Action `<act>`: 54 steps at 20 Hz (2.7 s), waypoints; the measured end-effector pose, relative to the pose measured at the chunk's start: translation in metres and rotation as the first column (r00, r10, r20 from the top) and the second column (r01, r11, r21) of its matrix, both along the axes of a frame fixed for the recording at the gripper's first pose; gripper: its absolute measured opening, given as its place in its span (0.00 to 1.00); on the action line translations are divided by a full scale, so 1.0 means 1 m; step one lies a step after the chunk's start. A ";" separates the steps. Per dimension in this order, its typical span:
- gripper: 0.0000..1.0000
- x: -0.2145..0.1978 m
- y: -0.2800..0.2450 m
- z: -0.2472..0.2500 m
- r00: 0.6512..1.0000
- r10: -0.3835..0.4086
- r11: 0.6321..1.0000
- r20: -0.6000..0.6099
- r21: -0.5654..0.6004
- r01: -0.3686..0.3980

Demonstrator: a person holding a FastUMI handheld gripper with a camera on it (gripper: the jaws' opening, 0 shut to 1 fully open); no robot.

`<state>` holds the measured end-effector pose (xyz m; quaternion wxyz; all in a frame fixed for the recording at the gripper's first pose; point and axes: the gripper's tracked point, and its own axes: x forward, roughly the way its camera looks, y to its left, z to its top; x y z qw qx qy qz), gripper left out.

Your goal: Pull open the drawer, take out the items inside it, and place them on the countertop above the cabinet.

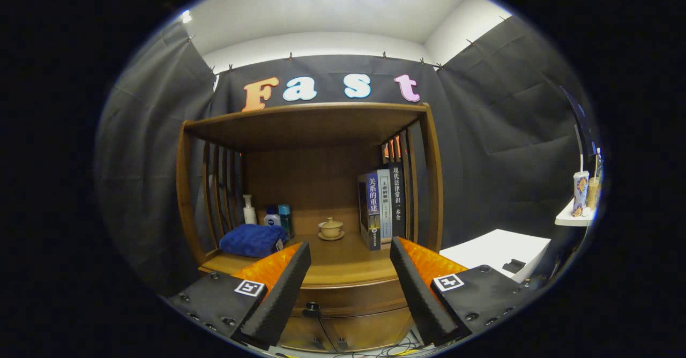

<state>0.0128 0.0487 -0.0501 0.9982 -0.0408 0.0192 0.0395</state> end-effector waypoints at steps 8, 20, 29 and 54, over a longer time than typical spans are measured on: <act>0.99 0.019 0.035 -0.073 0.995 0.082 0.997 -0.061 0.020 -0.080; 0.98 0.043 0.061 -0.199 0.961 0.132 0.991 -0.244 -0.005 -0.137; 0.75 0.058 0.064 -0.264 0.926 0.137 0.990 -0.352 0.022 -0.139; 0.38 0.015 0.050 -0.265 0.907 0.102 0.994 -0.408 0.008 -0.108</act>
